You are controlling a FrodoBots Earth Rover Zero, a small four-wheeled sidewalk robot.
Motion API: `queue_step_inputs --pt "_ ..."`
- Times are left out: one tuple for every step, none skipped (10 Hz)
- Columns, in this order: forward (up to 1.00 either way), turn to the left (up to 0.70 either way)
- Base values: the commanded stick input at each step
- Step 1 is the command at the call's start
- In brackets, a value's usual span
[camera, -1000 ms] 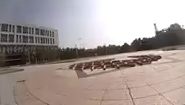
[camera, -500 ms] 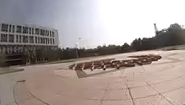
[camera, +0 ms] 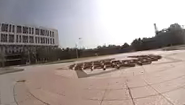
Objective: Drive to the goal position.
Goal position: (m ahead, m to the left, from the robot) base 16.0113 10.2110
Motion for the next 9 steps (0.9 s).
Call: queue_step_inputs --pt "0.05 0.00" --pt "0.05 0.00" --pt "0.04 0.00" --pt "0.05 0.00" --pt "0.05 0.00" --pt "0.05 0.00" --pt "0.05 0.00" --pt "0.04 0.00" --pt "0.05 0.00"
